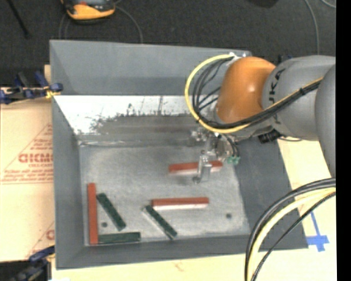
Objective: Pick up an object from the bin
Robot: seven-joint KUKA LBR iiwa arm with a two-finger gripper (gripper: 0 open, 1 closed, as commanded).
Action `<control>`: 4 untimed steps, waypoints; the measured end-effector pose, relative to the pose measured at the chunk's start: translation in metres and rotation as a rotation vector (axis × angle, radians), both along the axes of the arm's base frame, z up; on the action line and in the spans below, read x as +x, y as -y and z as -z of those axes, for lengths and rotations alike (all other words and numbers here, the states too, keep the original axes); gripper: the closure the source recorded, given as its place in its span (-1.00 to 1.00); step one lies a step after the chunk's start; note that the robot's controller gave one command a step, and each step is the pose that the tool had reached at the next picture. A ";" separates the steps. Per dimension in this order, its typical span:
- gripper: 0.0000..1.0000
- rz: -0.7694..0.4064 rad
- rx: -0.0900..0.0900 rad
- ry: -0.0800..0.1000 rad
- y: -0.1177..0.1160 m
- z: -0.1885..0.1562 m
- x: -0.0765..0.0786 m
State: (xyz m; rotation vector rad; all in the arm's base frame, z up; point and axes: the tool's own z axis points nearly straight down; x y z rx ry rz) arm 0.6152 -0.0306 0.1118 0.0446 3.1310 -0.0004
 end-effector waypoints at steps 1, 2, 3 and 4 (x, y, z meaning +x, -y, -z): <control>-1.00 0.080 0.001 -0.009 0.023 0.043 0.001; -1.00 0.043 0.000 -0.008 0.026 0.041 -0.001; -1.00 0.066 0.002 -0.004 0.025 0.041 0.001; 1.00 0.044 -0.001 -0.004 0.027 0.039 0.000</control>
Offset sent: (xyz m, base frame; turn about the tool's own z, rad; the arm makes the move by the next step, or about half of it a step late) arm -0.0057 -0.0295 -0.0418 -0.0063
